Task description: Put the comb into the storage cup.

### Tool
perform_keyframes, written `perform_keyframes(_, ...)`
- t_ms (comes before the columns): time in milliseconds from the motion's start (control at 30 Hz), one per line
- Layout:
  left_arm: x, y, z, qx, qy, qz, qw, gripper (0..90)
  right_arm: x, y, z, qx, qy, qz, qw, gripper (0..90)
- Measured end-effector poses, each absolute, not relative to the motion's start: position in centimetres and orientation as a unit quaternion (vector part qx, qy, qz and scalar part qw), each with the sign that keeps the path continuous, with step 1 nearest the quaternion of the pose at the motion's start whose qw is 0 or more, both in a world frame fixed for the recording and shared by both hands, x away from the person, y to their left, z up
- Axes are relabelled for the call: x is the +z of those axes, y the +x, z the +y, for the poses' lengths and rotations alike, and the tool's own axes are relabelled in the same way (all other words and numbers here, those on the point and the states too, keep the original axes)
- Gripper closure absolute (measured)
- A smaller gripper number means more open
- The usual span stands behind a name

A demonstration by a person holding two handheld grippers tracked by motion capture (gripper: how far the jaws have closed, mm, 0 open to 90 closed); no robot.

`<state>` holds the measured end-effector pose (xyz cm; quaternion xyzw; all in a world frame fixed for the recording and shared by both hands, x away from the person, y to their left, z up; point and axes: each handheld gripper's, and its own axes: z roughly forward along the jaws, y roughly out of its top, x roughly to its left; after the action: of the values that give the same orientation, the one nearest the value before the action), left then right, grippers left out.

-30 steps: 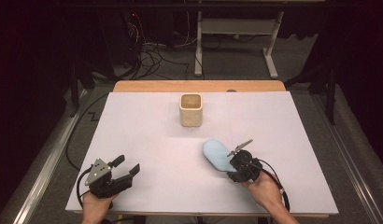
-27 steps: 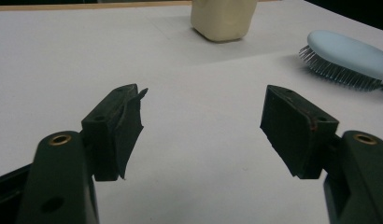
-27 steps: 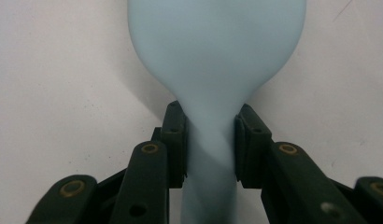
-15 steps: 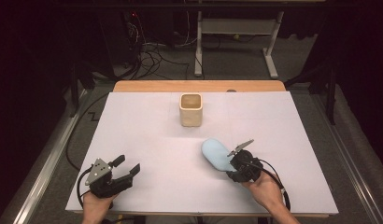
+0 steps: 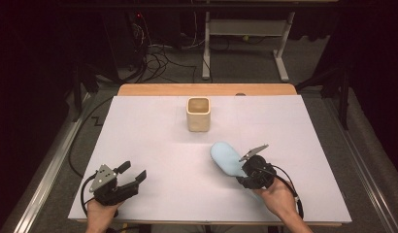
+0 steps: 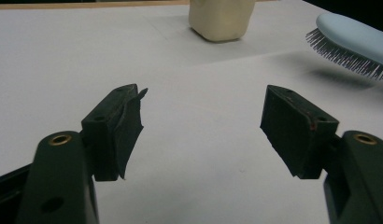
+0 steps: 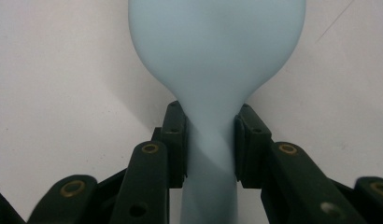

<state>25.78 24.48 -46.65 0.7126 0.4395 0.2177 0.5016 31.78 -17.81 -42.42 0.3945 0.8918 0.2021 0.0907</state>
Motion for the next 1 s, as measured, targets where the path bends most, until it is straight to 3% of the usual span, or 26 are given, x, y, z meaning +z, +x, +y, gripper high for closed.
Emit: perform_keyframes(1000,-46.3,26.0,23.3,0.212,0.719,0.428,0.505,28.4,-40.6,30.8,-16.8,0.251,0.376,0.886,0.099,70.4)
